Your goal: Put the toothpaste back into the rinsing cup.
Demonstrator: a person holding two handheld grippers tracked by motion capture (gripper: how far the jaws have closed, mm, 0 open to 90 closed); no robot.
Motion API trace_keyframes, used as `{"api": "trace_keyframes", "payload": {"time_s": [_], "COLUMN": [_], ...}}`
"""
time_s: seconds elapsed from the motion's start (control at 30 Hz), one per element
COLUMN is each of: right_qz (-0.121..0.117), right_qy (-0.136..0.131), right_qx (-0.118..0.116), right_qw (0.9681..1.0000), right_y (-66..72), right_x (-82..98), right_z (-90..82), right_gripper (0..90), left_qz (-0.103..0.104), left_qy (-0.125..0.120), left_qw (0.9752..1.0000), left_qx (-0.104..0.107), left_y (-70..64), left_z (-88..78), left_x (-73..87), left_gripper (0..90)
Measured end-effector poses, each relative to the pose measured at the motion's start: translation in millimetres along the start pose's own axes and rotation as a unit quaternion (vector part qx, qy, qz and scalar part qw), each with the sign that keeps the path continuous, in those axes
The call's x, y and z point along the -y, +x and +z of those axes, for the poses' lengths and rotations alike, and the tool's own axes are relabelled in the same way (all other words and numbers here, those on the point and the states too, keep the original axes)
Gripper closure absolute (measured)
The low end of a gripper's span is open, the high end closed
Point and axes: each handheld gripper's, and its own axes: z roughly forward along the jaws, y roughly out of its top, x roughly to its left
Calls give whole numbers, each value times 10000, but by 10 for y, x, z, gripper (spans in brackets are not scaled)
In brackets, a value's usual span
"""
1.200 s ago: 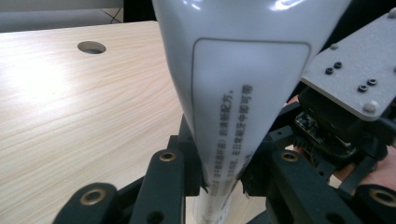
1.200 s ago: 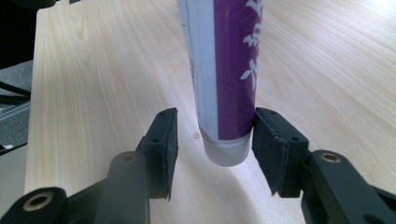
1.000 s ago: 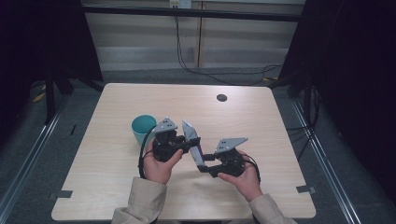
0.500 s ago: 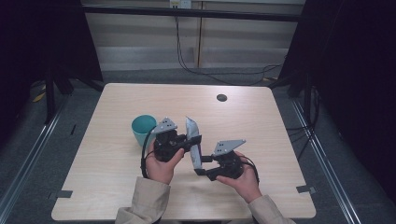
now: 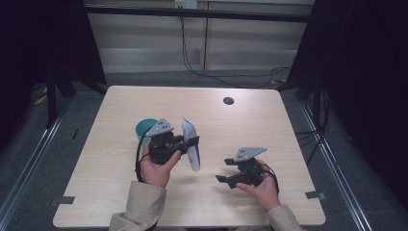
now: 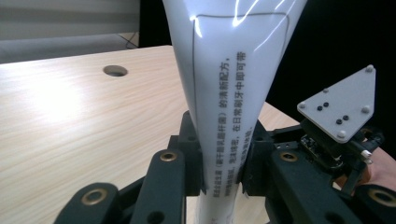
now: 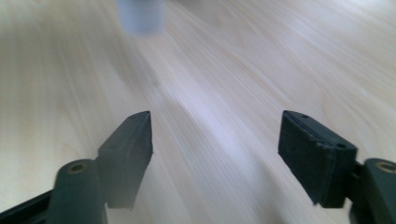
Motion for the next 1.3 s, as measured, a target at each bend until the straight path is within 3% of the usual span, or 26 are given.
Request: {"api": "trace_keyframes", "payload": {"time_s": [0.23, 0.43, 0.5, 1.3], "right_qz": [178, 78, -58, -60], "right_qy": [113, 214, 303, 324], "right_qx": [244, 483, 539, 582], "right_qw": [9995, 9986, 9981, 9978], "right_y": [-93, -114, -106, -102], "right_x": [194, 250, 260, 261], "right_z": [-8, -24, -27, -23], "right_gripper": [204, 165, 143, 134], "left_qz": [66, 95, 85, 270], "left_qy": [-22, -12, -34, -249], "left_qw": [9999, 9995, 9995, 9969], "left_qx": [-142, -287, -316, -692], "left_y": [59, 124, 137, 297], "left_z": [-84, -166, -188, -437], "left_x": [-30, -79, -98, -392], "left_gripper": [743, 743, 743, 744]}}
